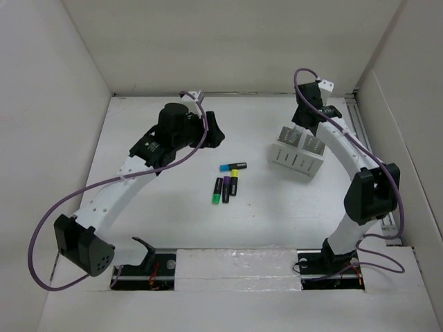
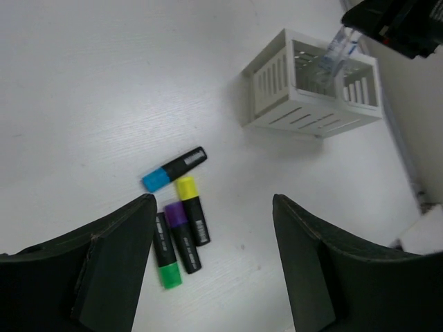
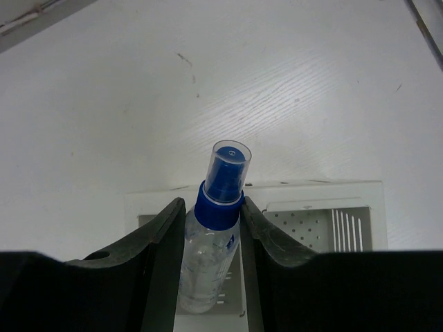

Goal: Organize the desk

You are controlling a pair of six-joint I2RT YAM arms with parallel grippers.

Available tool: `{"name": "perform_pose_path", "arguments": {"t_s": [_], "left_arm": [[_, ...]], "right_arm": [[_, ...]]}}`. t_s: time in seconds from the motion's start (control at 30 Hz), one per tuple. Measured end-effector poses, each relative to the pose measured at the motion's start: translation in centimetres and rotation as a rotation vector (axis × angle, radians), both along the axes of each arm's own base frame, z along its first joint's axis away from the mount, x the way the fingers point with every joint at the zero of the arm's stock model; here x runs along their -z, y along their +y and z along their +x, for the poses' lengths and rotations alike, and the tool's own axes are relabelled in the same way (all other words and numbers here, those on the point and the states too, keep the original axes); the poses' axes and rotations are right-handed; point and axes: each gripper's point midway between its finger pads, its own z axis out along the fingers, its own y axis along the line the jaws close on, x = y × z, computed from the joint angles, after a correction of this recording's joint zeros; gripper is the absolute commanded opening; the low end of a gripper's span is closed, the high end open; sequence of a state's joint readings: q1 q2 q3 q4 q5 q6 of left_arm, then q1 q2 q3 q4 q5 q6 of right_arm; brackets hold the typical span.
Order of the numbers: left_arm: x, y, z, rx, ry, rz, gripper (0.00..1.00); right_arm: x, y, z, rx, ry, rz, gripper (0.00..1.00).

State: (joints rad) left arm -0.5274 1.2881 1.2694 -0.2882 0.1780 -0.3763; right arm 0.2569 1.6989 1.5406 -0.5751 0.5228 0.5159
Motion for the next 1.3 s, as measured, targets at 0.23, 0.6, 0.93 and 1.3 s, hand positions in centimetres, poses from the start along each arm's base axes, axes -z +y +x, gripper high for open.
{"name": "perform_pose_path", "arguments": {"t_s": [0.23, 0.6, 0.93, 1.3], "left_arm": [[0.6, -5.6, -4.2, 0.106, -0.11, 0.184, 0.65], [-3.3, -3.2, -3.0, -0.034, -0.202, 0.115, 0.65], [-6.2, -0.4, -2.5, -0.12, -0.222, 0.027, 0.65], [-6.5, -0.3, -3.4, -0.118, -0.188, -0.015, 0.65]], "right_arm": [[0.6, 0.4, 1.0, 0.033, 0.001, -0.045, 0.18], [-0.5, 2.2, -0.8, 0.005, -0.034, -0.022, 0.6], [-7.2, 7.9, -5.5, -0.206, -0.173, 0.1, 0.0], [4.0, 21.6, -13.6, -0.636, 0.139, 0.193, 0.56]]}}
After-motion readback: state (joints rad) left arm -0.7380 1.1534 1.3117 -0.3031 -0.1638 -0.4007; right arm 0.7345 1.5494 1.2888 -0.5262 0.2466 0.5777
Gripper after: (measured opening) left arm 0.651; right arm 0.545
